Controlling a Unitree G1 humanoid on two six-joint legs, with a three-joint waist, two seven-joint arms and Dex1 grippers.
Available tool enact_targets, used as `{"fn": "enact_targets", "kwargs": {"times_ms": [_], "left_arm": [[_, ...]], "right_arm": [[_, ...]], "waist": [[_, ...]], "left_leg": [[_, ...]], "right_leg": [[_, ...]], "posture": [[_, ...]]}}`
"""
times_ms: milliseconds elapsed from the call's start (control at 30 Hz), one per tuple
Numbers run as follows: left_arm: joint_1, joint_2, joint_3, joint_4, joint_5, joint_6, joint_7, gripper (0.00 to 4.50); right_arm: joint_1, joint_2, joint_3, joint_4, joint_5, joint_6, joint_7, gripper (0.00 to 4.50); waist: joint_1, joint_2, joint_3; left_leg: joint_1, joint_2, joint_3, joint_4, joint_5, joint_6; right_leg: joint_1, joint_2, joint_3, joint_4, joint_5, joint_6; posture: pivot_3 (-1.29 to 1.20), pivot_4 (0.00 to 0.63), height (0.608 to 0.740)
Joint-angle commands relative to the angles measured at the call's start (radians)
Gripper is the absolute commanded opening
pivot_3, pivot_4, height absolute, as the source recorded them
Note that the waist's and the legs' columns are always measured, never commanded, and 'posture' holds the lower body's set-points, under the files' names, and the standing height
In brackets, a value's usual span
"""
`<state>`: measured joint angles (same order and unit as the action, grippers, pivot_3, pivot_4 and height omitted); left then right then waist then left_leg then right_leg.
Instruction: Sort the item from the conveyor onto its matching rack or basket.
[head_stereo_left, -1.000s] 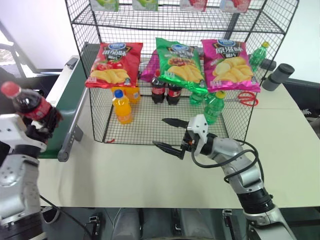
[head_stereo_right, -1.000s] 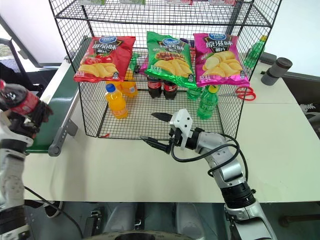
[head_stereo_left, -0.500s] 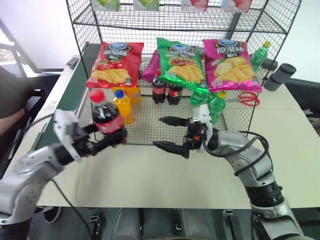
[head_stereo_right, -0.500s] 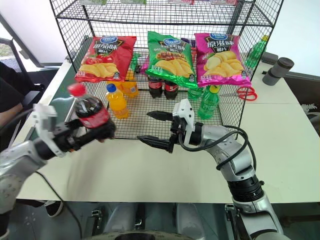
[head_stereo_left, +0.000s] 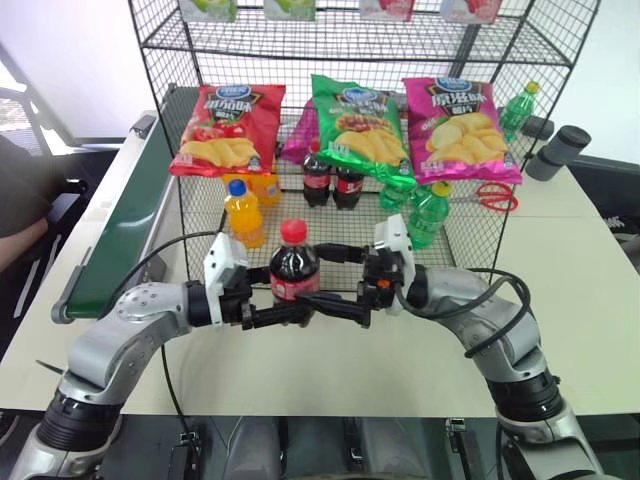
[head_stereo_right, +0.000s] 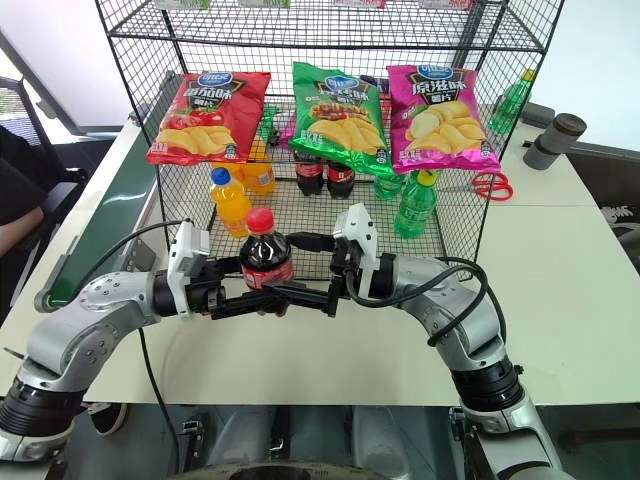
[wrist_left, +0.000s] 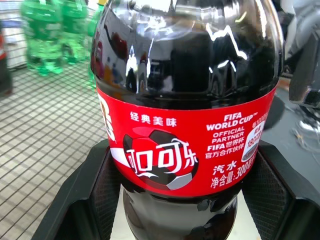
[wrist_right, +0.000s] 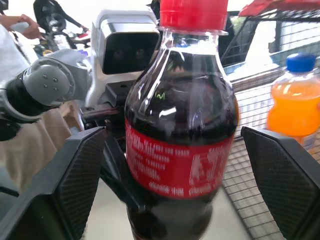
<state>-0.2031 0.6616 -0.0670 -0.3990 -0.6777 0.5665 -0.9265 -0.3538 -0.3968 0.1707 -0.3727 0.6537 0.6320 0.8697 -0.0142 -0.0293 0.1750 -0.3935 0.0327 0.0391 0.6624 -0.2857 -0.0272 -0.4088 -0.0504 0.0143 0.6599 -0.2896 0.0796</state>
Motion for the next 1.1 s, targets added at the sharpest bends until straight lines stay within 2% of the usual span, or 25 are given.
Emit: {"fn": "enact_targets", "kwargs": {"times_ms": [33, 200, 300, 367, 567, 633, 667, 700, 1100], "left_arm": [[-0.035, -0.020, -0.002, -0.022, 0.013, -0.039, -0.019, 2.90], [-0.041, -0.031, -0.024, -0.032, 0.056, -0.047, -0.033, 2.90], [-0.036, -0.036, -0.021, -0.040, 0.062, -0.046, -0.031, 2.90], [-0.033, -0.040, -0.021, -0.046, 0.066, -0.046, -0.027, 2.90], [-0.046, -0.066, -0.014, -0.036, 0.063, -0.019, 0.007, 2.90], [-0.051, -0.074, -0.003, -0.030, 0.076, -0.013, 0.034, 3.93], [-0.050, -0.073, -0.004, -0.028, 0.100, -0.026, 0.047, 4.29], [-0.050, -0.072, -0.006, -0.027, 0.117, -0.035, 0.056, 4.41], [-0.006, -0.033, 0.018, -0.023, 0.153, -0.039, 0.063, 4.41]], "right_arm": [[0.001, 0.004, -0.015, -0.061, 0.068, 0.035, 0.005, 4.50], [-0.002, 0.013, -0.015, -0.063, 0.091, 0.060, -0.006, 4.50], [-0.002, 0.012, -0.015, -0.062, 0.100, 0.073, -0.006, 3.75], [0.001, 0.008, -0.014, -0.065, 0.104, 0.078, 0.000, 2.96], [0.007, 0.012, -0.007, -0.065, 0.079, 0.057, -0.008, 2.93], [0.007, 0.015, -0.005, -0.061, 0.071, 0.048, -0.010, 2.93], [0.007, 0.016, -0.004, -0.059, 0.066, 0.043, -0.011, 2.93], [0.007, 0.017, -0.003, -0.058, 0.063, 0.039, -0.012, 2.93], [-0.006, 0.047, -0.025, -0.010, -0.003, -0.027, -0.040, 2.93]], "waist": [[0.000, 0.000, 0.000], [0.000, 0.000, 0.000], [0.000, 0.000, 0.000], [0.000, 0.000, 0.000], [0.000, 0.000, 0.000], [0.000, 0.000, 0.000], [0.000, 0.000, 0.000], [-0.001, 0.000, 0.000], [-0.002, 0.000, 0.000]], "left_leg": [[0.000, 0.000, 0.000, 0.000, 0.000, 0.000], [0.000, 0.001, 0.000, 0.000, 0.000, 0.000], [0.000, 0.001, 0.000, 0.000, 0.000, 0.000], [0.000, 0.001, 0.000, 0.000, 0.000, 0.000], [0.000, 0.001, 0.000, 0.001, 0.000, 0.000], [0.000, 0.001, 0.000, 0.001, 0.000, 0.000], [0.000, 0.001, 0.000, 0.001, 0.000, 0.000], [0.000, 0.001, 0.000, 0.001, 0.000, 0.000], [0.000, 0.001, 0.000, 0.001, 0.000, 0.000]], "right_leg": [[0.000, 0.000, 0.000, 0.000, 0.000, 0.000], [0.000, 0.002, 0.000, 0.000, 0.000, 0.000], [0.000, 0.003, 0.000, 0.000, 0.000, 0.000], [0.000, 0.003, 0.000, 0.000, 0.000, 0.000], [0.000, 0.003, 0.001, 0.000, 0.000, 0.001], [0.000, 0.004, 0.001, 0.000, 0.000, 0.001], [0.000, 0.004, 0.001, 0.000, 0.000, 0.001], [0.000, 0.004, 0.001, 0.001, 0.000, 0.001], [0.000, 0.004, 0.001, 0.001, 0.000, 0.001]], "posture": [[0.00, 0.150, 0.734], [0.00, 0.150, 0.734], [0.00, 0.150, 0.734], [0.00, 0.150, 0.734], [0.00, 0.150, 0.734], [0.00, 0.150, 0.734], [0.00, 0.150, 0.734], [0.00, 0.150, 0.734], [0.00, 0.150, 0.734]]}}
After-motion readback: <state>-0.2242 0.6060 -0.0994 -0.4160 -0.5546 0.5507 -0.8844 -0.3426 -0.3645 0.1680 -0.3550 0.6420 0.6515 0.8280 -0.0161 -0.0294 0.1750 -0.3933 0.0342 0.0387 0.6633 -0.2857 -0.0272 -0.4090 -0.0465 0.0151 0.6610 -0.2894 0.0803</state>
